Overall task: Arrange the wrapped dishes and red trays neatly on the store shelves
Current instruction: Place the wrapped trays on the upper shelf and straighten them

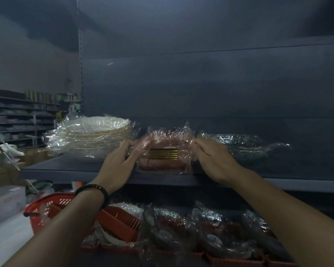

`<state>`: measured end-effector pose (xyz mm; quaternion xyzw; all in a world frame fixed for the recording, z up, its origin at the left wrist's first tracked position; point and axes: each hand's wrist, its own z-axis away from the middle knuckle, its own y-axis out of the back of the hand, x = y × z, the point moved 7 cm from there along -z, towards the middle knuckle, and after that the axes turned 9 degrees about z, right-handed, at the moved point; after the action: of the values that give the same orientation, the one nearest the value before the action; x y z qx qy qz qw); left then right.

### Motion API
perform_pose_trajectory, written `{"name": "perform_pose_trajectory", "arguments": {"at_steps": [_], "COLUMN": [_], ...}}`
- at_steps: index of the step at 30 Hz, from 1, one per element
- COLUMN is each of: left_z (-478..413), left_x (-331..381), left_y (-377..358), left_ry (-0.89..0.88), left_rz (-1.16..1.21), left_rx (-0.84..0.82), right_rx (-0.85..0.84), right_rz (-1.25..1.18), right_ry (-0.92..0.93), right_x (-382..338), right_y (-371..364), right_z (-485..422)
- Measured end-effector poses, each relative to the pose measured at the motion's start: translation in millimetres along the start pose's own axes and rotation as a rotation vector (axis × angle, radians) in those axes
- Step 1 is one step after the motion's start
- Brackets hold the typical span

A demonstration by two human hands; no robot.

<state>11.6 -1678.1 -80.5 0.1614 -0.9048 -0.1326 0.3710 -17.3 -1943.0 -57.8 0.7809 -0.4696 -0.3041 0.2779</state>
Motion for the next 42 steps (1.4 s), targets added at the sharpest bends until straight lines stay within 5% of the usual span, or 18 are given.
{"name": "perform_pose_trajectory", "arguments": {"at_steps": [7,13,28,42], "left_z": [4.1,64.1,164.8,85.6], "left_x": [13.3,48.3,74.3,94.0], "left_y": [0.5,-3.3,-307.9,-547.5], "left_ry": [0.183,0.045,0.097,-0.016], "left_rz": [-0.014,-0.049,0.008,-0.117], "left_rx": [-0.003,0.425,-0.55,-0.65], "right_rx": [-0.109,0.111,0.072,0.063], "right_rz": [-0.156,-0.196,-0.102,-0.224], "right_ry": [-0.102,-0.084,-0.817,-1.054], "right_x": [8.8,3.7,214.0,312.8], "right_y": [4.3,47.2,54.4,19.7], "right_z": [10.1,68.1,321.8,379.0]}}
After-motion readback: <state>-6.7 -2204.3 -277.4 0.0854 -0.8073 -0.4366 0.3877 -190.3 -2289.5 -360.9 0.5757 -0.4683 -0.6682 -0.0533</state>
